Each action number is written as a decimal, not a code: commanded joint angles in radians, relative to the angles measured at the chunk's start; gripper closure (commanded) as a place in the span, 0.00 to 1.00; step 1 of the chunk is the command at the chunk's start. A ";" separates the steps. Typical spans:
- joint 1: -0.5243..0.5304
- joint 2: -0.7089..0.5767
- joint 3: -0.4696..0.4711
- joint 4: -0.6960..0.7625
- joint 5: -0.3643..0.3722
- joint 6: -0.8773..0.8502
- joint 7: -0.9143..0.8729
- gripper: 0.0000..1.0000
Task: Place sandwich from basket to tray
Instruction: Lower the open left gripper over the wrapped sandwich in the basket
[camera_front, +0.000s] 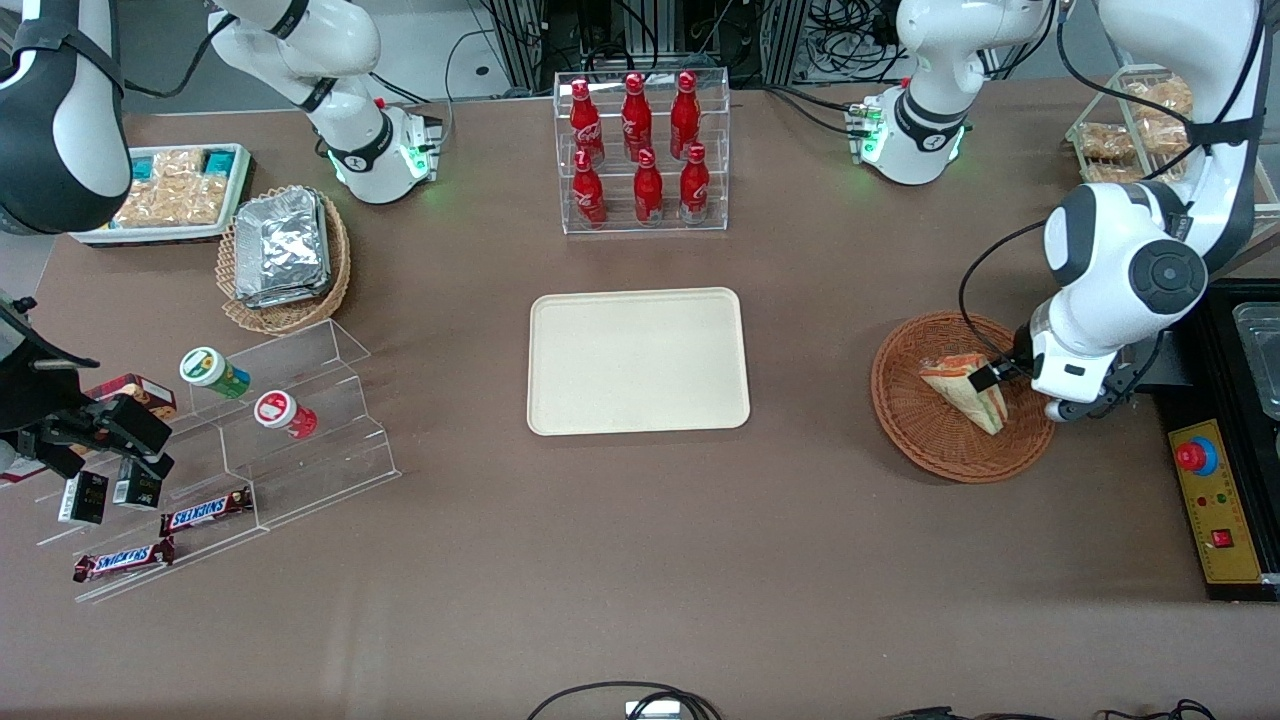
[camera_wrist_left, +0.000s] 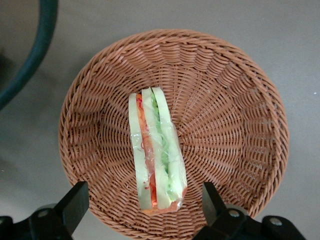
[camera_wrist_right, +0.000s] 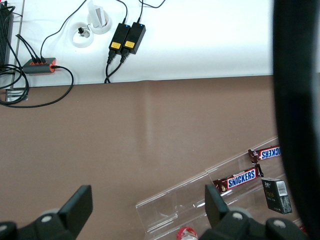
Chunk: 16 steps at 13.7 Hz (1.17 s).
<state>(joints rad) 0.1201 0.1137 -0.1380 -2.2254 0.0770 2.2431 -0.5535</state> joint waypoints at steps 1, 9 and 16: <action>-0.002 0.007 -0.003 -0.026 0.020 0.056 -0.083 0.00; 0.000 0.043 -0.002 -0.135 0.018 0.242 -0.132 0.00; 0.001 0.086 0.000 -0.143 0.020 0.270 -0.160 0.15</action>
<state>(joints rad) 0.1200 0.1947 -0.1378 -2.3593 0.0779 2.4884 -0.6870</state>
